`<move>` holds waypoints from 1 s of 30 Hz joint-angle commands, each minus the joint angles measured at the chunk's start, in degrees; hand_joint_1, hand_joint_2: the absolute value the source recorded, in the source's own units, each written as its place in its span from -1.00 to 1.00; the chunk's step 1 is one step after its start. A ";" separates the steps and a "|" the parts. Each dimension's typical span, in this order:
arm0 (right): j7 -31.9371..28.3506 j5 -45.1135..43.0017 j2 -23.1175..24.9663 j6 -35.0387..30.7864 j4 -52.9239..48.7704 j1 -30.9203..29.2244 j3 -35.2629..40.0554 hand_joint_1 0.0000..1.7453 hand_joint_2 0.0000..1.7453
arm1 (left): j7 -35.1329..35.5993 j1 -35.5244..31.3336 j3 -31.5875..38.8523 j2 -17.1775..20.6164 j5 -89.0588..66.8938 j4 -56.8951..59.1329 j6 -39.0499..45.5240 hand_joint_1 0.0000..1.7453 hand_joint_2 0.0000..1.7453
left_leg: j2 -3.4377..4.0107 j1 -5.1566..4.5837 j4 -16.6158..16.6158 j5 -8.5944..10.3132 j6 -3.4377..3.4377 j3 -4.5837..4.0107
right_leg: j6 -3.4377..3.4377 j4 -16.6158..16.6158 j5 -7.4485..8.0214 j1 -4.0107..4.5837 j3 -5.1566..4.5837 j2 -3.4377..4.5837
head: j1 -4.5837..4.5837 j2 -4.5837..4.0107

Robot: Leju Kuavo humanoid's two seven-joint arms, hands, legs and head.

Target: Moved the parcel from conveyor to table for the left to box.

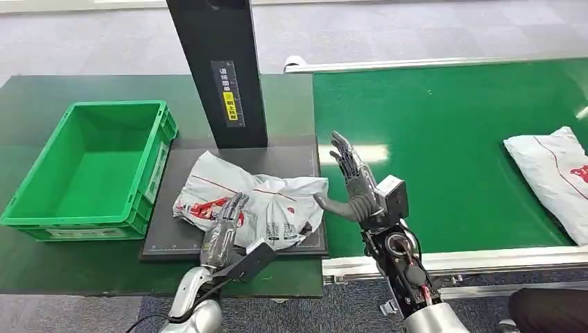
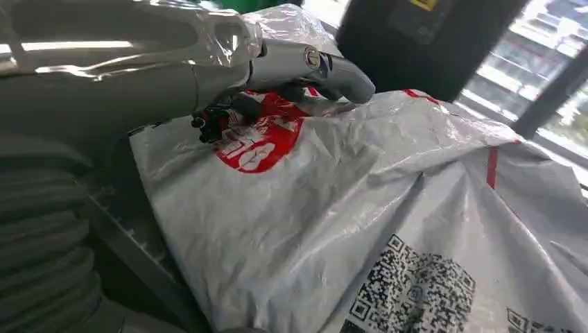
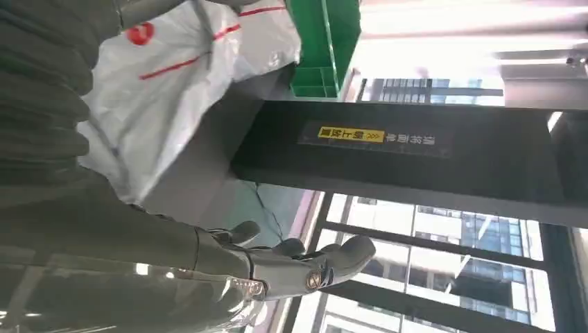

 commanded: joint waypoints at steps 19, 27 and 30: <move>0.10 0.48 1.50 -0.10 5.87 -1.36 -1.46 -1.00 1.00 | -0.28 -1.12 5.28 -1.05 0.52 7.20 0.88 0.92 1.00 | 0.04 -0.03 -0.09 -0.01 0.02 0.22 | -0.01 -0.08 0.00 -0.03 0.23 0.06 | 0.00 -0.02; 0.08 0.24 1.38 -0.24 5.56 -0.78 -2.12 -1.00 1.00 | -3.25 -0.40 5.63 -1.39 1.75 5.43 3.02 1.00 1.00 | 0.04 -0.04 -0.10 -0.02 0.02 0.28 | -0.02 -0.09 -0.01 -0.03 0.28 0.06 | 0.00 0.00; 0.23 -0.37 0.98 -0.07 4.39 0.40 -2.75 -1.00 1.00 | -8.73 -0.06 6.66 -1.83 4.55 3.32 9.51 1.00 1.00 | 0.01 -0.02 -0.10 -0.02 0.02 0.27 | -0.01 -0.10 -0.01 -0.02 0.28 0.04 | 0.00 -0.02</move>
